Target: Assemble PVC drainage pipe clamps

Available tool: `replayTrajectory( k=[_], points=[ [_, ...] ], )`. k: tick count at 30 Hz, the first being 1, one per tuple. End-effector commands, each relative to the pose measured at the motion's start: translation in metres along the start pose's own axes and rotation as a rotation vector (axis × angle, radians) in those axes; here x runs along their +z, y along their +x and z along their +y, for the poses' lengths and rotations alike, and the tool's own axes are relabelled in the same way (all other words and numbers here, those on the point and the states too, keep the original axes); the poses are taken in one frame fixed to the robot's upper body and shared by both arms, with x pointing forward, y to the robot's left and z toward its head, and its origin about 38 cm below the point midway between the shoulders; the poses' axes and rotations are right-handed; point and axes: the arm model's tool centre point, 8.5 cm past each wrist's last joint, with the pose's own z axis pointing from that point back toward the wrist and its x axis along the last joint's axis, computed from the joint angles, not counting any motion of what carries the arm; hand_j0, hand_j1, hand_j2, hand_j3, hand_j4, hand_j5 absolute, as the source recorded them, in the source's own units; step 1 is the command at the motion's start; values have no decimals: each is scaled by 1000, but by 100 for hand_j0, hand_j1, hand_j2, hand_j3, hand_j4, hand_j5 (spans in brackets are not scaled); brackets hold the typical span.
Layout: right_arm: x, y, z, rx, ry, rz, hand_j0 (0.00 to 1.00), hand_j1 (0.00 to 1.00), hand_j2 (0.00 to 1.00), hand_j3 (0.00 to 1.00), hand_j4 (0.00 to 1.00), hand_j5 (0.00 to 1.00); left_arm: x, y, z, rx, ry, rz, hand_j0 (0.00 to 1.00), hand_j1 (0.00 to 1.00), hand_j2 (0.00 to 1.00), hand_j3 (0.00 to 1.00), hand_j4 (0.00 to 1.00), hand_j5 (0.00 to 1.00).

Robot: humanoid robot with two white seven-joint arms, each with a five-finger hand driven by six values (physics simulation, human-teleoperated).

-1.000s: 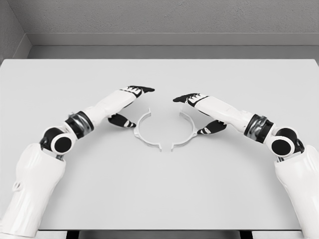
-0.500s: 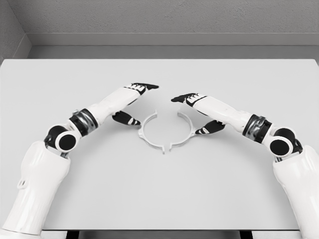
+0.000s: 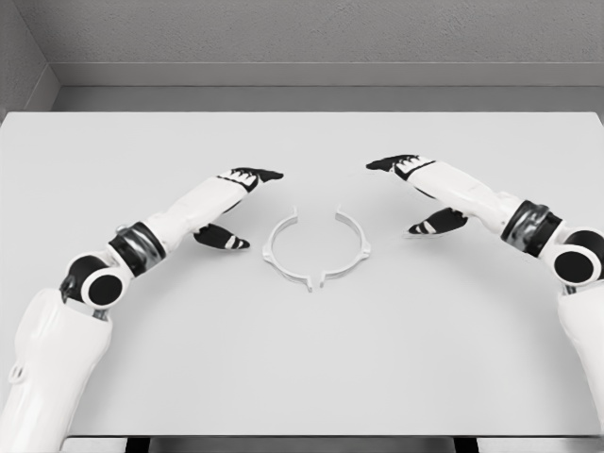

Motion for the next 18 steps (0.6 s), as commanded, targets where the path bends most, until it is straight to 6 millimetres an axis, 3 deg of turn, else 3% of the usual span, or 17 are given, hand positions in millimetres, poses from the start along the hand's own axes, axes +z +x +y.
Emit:
replayTrajectory(
  k=[1, 5, 11, 18],
  points=[
    [9, -8, -5, 10, 4, 24, 100, 100, 100, 100, 100, 100, 1, 3, 6, -9, 16, -10, 100, 100, 100, 100, 100, 100],
    [3, -16, -15, 10, 8, 36, 100, 100, 100, 100, 100, 100, 1, 4, 4, -9, 11, -12, 100, 100, 100, 100, 100, 100],
    [-26, -16, -6, 8, 97, 12, 100, 100, 100, 100, 100, 100, 6, 11, -2, -13, 4, -24, 100, 100, 100, 100, 100, 100],
    [-30, -24, -7, 2, 121, 30, 100, 100, 100, 100, 100, 100, 4, 14, -2, -16, 7, -35, 100, 100, 100, 100, 100, 100]
  ],
)
